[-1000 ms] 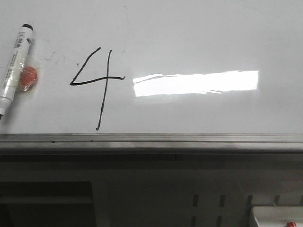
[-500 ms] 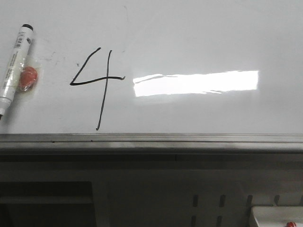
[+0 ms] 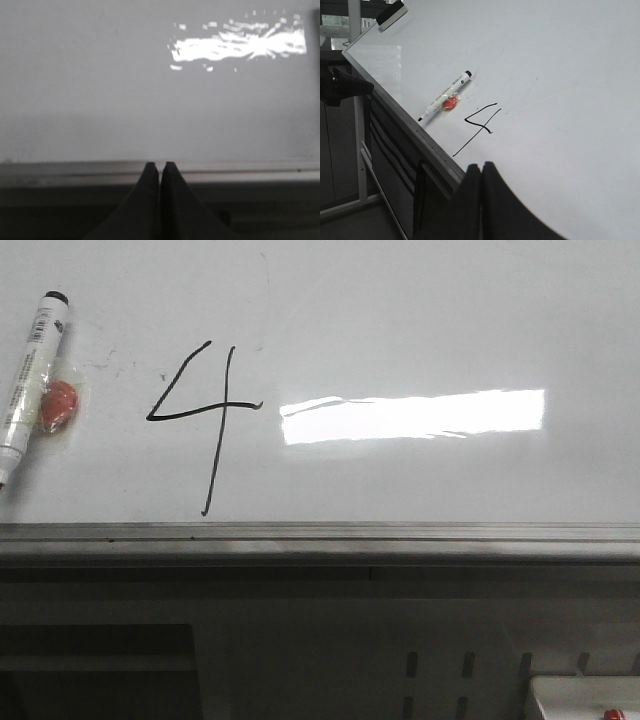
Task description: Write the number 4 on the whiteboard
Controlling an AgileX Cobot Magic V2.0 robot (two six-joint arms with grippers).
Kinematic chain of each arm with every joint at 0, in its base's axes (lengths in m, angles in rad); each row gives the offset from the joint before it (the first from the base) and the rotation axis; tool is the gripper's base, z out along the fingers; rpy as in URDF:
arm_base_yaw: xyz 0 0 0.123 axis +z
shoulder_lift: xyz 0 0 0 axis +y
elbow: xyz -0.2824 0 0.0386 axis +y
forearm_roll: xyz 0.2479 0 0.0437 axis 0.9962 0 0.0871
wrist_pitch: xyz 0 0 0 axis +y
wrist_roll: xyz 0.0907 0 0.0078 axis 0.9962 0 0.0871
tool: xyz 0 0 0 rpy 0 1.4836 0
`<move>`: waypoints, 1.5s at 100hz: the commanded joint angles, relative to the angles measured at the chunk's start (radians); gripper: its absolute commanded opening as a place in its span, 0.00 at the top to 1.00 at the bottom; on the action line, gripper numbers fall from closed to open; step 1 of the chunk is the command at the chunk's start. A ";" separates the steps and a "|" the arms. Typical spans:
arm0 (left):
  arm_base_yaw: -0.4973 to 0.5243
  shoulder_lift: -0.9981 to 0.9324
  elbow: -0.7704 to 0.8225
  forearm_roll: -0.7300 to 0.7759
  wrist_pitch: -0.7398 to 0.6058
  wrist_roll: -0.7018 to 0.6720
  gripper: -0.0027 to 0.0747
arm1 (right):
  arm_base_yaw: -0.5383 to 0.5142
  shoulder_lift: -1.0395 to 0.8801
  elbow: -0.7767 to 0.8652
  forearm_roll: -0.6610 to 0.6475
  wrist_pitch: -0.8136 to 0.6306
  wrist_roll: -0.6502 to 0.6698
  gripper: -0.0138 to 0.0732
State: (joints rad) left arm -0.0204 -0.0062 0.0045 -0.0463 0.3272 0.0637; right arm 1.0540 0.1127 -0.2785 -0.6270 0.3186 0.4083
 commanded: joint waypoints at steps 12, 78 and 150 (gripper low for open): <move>0.002 -0.025 0.034 0.004 -0.044 -0.001 0.99 | -0.004 0.008 -0.025 -0.026 -0.070 0.000 0.92; 0.002 -0.025 0.034 0.004 -0.044 -0.001 0.99 | -0.004 0.008 -0.025 -0.026 -0.070 0.000 0.92; 0.002 -0.025 0.034 0.004 -0.044 -0.001 0.99 | -0.450 0.012 0.045 0.650 -0.412 -0.587 0.92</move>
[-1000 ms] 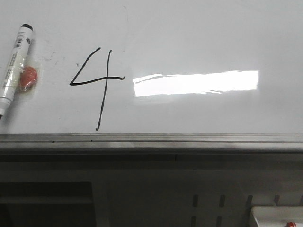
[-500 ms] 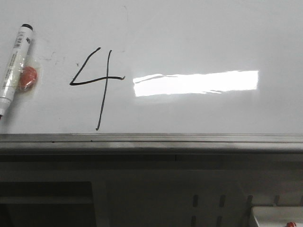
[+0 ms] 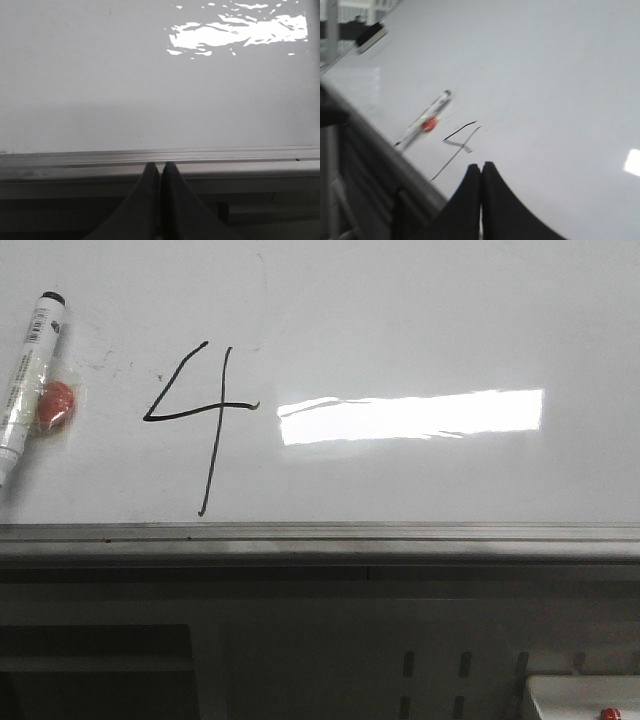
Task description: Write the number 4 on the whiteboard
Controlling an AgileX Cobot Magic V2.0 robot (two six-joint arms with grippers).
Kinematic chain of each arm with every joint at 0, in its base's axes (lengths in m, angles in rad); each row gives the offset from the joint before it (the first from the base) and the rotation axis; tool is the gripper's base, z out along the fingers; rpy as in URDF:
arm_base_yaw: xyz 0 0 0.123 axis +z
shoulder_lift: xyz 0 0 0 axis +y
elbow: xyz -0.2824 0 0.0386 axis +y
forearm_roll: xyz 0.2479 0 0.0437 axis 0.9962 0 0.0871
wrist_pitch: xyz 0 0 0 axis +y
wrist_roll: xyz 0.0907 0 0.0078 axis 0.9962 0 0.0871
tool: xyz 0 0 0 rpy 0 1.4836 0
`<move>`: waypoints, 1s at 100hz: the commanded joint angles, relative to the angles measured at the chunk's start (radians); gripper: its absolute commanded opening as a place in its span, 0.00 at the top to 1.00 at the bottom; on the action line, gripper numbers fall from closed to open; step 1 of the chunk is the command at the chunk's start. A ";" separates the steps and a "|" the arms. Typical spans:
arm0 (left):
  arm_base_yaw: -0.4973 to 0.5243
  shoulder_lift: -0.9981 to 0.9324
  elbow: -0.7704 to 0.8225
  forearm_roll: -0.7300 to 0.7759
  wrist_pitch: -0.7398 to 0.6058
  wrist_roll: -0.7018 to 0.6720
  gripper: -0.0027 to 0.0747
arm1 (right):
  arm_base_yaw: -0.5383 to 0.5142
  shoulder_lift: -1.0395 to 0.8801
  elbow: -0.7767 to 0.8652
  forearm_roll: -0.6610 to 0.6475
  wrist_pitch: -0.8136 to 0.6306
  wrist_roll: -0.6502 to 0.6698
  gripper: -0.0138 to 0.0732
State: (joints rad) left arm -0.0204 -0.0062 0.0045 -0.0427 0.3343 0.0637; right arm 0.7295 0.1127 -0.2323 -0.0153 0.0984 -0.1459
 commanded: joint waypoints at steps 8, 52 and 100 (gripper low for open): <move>0.002 -0.025 0.034 0.001 -0.051 -0.001 0.99 | -0.300 0.012 0.027 0.038 -0.234 -0.033 0.92; 0.002 -0.025 0.034 0.001 -0.051 -0.001 0.99 | -0.985 -0.088 0.253 0.163 -0.131 0.105 0.92; 0.002 -0.023 0.034 0.001 -0.054 -0.001 0.99 | -0.973 -0.138 0.266 0.030 0.217 0.154 0.92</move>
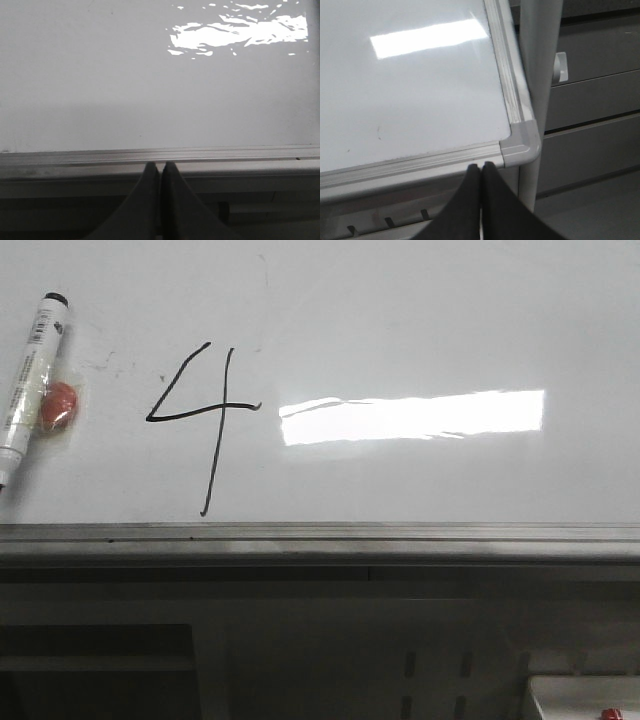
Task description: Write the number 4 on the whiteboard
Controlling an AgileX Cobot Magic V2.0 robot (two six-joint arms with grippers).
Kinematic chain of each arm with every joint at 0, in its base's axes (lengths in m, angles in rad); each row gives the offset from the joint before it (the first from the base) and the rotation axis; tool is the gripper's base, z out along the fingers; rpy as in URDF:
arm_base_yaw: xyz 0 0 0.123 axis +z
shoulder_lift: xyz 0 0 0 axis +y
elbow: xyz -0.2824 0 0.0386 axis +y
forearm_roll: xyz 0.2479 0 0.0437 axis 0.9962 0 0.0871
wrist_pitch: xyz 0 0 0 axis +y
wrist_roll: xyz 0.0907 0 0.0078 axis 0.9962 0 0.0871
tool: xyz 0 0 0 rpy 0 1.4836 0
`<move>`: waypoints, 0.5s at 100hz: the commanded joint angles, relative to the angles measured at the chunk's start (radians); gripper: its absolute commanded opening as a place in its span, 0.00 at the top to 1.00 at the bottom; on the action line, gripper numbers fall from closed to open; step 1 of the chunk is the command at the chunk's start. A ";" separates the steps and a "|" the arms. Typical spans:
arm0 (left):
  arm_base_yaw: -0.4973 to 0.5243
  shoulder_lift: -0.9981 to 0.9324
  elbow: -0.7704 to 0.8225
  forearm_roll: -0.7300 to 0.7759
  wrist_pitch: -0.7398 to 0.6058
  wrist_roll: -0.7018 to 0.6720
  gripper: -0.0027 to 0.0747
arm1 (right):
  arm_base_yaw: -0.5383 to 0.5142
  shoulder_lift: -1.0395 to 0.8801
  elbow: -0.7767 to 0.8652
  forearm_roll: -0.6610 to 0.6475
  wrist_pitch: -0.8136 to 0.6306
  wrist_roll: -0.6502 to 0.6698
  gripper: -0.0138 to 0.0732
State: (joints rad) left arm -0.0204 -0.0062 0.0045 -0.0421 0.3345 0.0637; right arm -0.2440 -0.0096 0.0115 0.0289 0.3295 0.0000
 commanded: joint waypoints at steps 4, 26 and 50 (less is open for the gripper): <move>0.002 -0.023 0.034 0.000 -0.054 -0.001 0.99 | 0.001 -0.015 0.022 -0.014 -0.014 0.008 0.92; 0.002 -0.023 0.034 0.000 -0.054 -0.001 0.99 | 0.067 -0.015 0.022 -0.016 -0.014 0.008 0.92; 0.002 -0.023 0.034 0.000 -0.054 -0.001 0.99 | 0.175 -0.015 0.022 -0.021 -0.014 0.006 0.92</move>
